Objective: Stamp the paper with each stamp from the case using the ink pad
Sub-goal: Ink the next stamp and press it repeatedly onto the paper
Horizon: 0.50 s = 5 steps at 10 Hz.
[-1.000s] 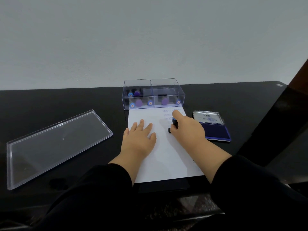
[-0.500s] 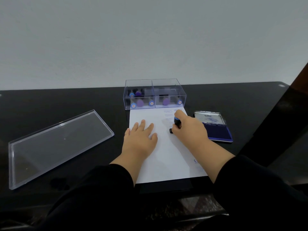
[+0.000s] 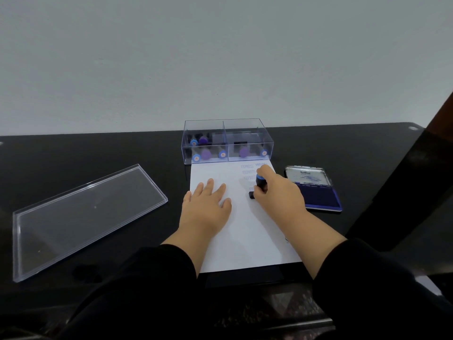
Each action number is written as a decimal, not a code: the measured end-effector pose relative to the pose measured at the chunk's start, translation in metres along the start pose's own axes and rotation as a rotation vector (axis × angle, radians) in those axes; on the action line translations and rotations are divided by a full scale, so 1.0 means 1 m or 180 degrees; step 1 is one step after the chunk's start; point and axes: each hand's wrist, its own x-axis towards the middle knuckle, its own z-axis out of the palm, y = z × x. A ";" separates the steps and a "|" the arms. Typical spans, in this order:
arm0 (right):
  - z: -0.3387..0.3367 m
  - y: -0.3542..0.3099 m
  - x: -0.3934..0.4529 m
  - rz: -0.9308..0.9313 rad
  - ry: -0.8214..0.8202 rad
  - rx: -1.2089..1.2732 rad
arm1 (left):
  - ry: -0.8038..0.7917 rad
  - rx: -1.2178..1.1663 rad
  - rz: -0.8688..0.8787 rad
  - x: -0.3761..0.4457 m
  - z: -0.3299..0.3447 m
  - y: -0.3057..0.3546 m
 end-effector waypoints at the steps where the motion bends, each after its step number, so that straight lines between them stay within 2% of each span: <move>1: -0.002 0.000 0.001 0.0026 -0.0030 0.0008 | -0.0011 0.0021 -0.0007 0.000 0.000 0.001; 4: -0.009 -0.002 0.001 -0.0013 -0.0142 0.0017 | -0.0042 0.0065 0.0000 -0.001 -0.001 0.000; 5: -0.020 0.000 0.003 0.0101 0.0130 0.0558 | -0.0007 0.0028 0.0012 -0.001 0.000 0.000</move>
